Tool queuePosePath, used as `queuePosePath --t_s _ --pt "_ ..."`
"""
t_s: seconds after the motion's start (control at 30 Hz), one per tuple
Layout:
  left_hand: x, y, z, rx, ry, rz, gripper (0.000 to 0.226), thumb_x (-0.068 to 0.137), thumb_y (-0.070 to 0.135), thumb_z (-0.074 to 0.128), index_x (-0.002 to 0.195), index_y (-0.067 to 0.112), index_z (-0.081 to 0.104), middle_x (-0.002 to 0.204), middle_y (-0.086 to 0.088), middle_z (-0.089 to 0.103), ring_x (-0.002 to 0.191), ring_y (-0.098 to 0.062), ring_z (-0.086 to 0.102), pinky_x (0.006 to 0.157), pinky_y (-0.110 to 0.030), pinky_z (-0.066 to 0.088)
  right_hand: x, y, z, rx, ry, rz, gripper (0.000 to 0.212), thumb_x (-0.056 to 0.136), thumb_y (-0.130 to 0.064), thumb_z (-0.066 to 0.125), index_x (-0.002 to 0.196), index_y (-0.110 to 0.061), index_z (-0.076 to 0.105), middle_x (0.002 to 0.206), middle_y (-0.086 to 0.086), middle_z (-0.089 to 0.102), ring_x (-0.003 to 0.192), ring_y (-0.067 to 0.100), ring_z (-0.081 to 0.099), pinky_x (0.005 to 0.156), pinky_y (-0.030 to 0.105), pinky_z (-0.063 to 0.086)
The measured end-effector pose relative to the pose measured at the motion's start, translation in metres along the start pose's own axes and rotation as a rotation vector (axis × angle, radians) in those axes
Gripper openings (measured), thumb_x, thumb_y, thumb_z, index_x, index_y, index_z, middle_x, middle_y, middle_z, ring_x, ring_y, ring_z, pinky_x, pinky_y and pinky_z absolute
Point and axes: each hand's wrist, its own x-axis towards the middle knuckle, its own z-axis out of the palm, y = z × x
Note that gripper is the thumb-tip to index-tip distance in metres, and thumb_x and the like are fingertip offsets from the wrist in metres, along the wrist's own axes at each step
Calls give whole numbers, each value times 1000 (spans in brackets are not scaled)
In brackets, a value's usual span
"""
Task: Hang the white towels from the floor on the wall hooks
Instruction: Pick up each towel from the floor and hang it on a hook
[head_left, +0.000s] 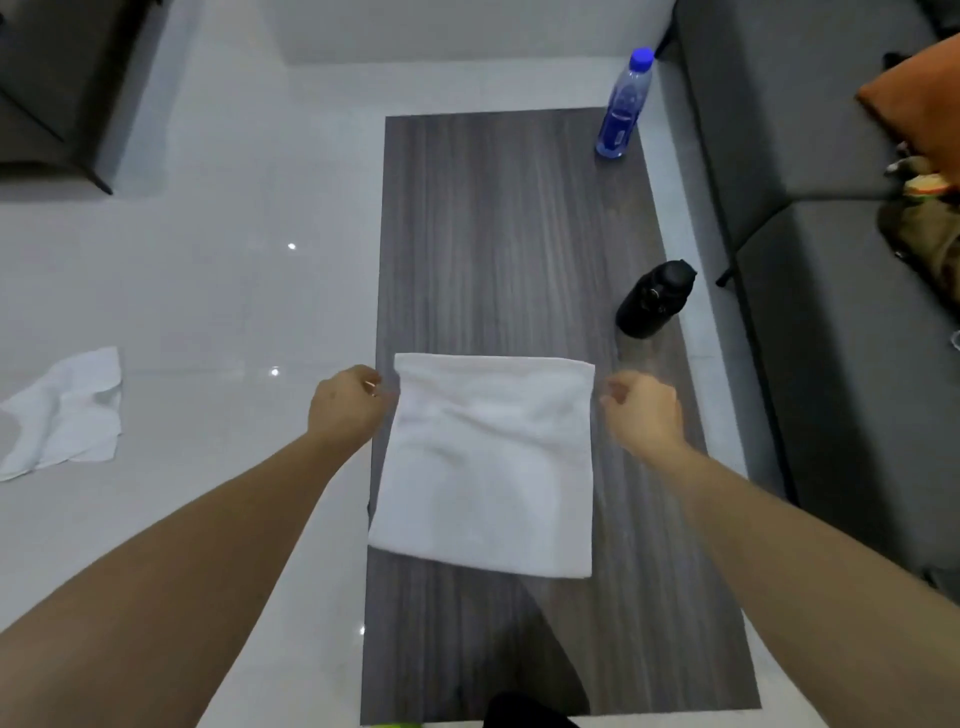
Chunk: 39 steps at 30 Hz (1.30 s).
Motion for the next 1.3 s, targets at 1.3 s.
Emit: queuePosePath --t_s 1.3 --pt "-181 -30 -80 -1048 178 -251 20 85 -1 65 94 17 70 107 -13 68 88 -29 70 82 -37 60 -225 -163 55 1085 30 208 18 79 2 70 77 -16 65 82 16 70 49 20 64 55 30 58"
